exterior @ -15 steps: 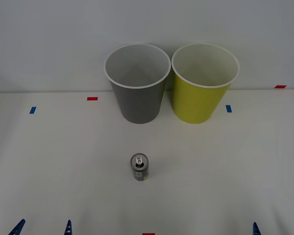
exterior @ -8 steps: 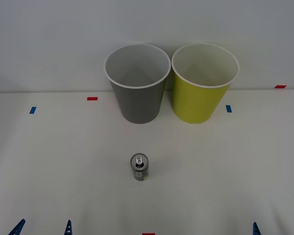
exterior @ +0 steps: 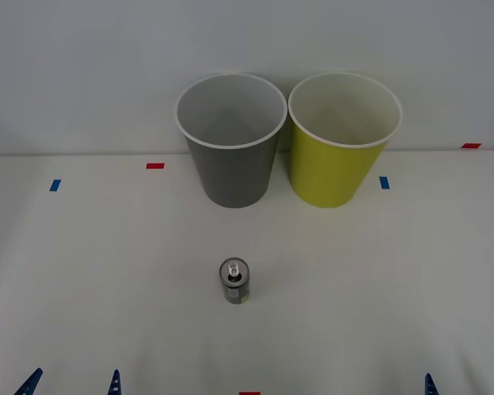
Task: Put cans in the gray bin and PET bottles in the light green bin.
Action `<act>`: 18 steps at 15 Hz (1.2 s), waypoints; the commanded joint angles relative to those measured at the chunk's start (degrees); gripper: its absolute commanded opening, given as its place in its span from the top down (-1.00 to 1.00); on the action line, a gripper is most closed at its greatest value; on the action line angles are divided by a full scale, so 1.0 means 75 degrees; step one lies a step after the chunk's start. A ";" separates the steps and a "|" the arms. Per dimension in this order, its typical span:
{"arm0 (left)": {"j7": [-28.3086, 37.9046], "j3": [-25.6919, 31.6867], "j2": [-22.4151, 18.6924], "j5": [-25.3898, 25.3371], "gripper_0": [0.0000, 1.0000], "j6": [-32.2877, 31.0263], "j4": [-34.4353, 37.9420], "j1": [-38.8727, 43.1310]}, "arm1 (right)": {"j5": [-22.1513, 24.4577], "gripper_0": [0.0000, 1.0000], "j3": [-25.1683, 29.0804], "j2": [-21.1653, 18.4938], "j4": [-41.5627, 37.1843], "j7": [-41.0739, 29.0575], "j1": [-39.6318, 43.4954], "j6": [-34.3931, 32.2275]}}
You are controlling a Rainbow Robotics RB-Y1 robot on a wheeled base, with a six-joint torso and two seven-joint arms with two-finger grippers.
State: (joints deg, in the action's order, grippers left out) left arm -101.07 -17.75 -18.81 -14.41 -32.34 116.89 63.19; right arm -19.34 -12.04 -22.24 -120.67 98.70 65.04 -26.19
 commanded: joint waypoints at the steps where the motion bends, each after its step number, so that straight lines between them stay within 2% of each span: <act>1: 0.0000 0.0000 0.0000 0.0000 -1.00 0.0000 0.0000 0.0000 | 0.0000 -1.00 0.0000 0.0000 0.0000 0.0000 0.0000 0.0000; 16: 0.0000 0.0000 0.0000 0.0000 -1.00 0.0000 0.0000 0.0000 | 0.0000 -1.00 0.0000 0.0000 0.0000 0.0000 0.0000 0.0000; 18: 0.0012 -0.0023 -0.0141 0.0000 -1.00 0.0059 -0.0187 -0.0117 | 0.0000 -1.00 0.0000 0.0000 0.0000 0.0000 0.0000 0.0000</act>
State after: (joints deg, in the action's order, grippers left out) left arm -101.06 -17.83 -19.28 -14.41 -31.80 115.54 62.58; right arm -19.34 -12.04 -22.24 -120.67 98.70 65.04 -26.19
